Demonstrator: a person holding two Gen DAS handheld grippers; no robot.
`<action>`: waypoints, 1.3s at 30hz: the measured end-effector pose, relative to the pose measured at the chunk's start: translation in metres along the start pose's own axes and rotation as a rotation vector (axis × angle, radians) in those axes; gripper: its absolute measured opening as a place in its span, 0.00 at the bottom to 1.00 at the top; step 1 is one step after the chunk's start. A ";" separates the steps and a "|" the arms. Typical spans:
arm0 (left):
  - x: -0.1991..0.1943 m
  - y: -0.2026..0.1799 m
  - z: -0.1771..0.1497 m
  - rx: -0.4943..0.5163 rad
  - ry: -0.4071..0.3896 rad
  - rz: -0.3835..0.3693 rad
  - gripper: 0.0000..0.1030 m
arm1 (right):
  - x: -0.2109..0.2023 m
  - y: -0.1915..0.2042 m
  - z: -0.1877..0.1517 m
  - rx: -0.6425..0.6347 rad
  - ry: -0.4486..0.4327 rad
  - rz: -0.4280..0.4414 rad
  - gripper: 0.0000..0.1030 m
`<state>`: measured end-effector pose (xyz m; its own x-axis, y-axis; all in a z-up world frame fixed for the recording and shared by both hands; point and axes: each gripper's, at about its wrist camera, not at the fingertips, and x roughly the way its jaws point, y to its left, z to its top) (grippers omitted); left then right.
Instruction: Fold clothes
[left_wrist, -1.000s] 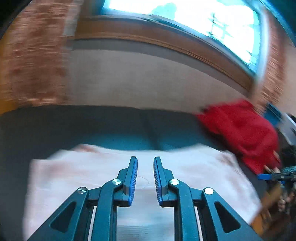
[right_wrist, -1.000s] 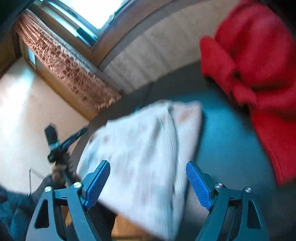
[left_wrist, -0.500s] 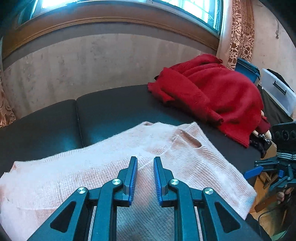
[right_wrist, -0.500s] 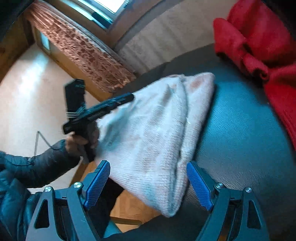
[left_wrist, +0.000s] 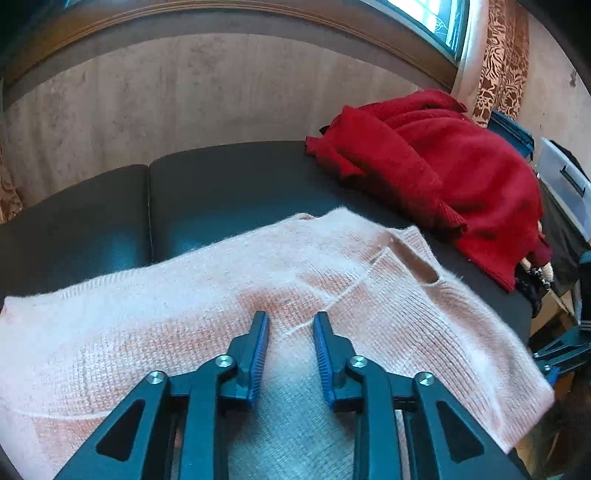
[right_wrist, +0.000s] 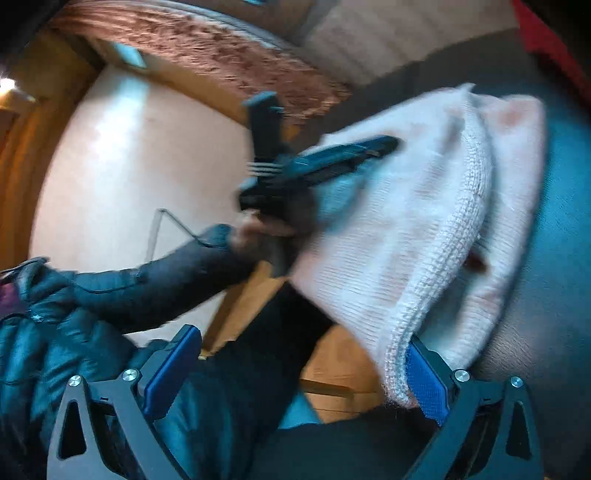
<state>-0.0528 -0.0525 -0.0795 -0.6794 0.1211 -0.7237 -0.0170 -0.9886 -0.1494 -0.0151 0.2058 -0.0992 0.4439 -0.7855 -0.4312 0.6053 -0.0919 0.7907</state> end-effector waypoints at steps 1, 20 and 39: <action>0.001 -0.003 0.000 0.010 0.002 0.007 0.34 | 0.007 -0.001 0.002 0.008 0.037 0.002 1.00; -0.010 -0.007 0.005 -0.010 -0.037 -0.064 0.38 | -0.023 0.026 0.016 -0.001 -0.011 -0.533 1.00; -0.057 0.088 -0.062 -0.302 -0.169 0.055 0.38 | 0.011 -0.071 0.132 0.117 -0.534 -0.484 0.83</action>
<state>0.0301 -0.1411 -0.0929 -0.7858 0.0273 -0.6179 0.2236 -0.9190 -0.3248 -0.1398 0.1226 -0.1028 -0.2565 -0.8290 -0.4970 0.5641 -0.5460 0.6195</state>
